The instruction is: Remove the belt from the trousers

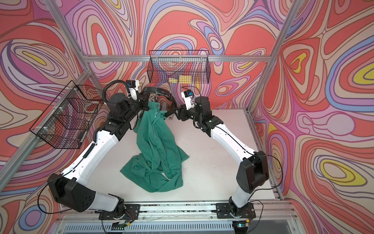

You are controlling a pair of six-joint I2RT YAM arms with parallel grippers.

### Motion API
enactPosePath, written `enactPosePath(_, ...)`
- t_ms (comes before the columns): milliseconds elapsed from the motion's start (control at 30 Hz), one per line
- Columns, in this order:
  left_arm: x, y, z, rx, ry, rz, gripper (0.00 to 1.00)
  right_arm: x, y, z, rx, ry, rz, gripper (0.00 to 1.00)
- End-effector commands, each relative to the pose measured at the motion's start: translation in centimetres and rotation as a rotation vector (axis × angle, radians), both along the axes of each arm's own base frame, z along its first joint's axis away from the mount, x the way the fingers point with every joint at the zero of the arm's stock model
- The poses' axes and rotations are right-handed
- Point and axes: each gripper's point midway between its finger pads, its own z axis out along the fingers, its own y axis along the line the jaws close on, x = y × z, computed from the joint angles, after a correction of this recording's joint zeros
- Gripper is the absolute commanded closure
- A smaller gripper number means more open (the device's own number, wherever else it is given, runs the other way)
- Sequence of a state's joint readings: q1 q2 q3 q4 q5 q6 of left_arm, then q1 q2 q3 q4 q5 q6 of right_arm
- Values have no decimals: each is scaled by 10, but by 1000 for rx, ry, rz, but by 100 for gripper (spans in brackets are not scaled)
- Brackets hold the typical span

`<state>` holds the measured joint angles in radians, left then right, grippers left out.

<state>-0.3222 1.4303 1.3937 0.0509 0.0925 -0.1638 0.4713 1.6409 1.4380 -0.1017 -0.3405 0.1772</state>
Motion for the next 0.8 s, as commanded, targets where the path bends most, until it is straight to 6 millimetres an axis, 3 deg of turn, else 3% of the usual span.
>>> enactPosePath(0,-11,2,-37,41,87,44,100,-23,-24,-8,11,47,-61,31)
enactPosePath(133,-17,-16,-86,162,212,27,100,-47,-44,-1,-31,30,-115,31)
enactPosePath(300,-17,-24,-103,155,280,22,100,-48,-45,21,-164,-92,-158,27)
enactPosePath(433,-15,-30,-98,189,285,2,100,-38,-22,22,-245,-135,-113,21)
enactPosePath(667,-19,-38,-89,221,271,-31,100,-29,36,19,-337,-208,-4,20)
enactPosePath(767,-22,-41,-89,213,275,-50,100,-17,49,11,-399,-216,-12,20)
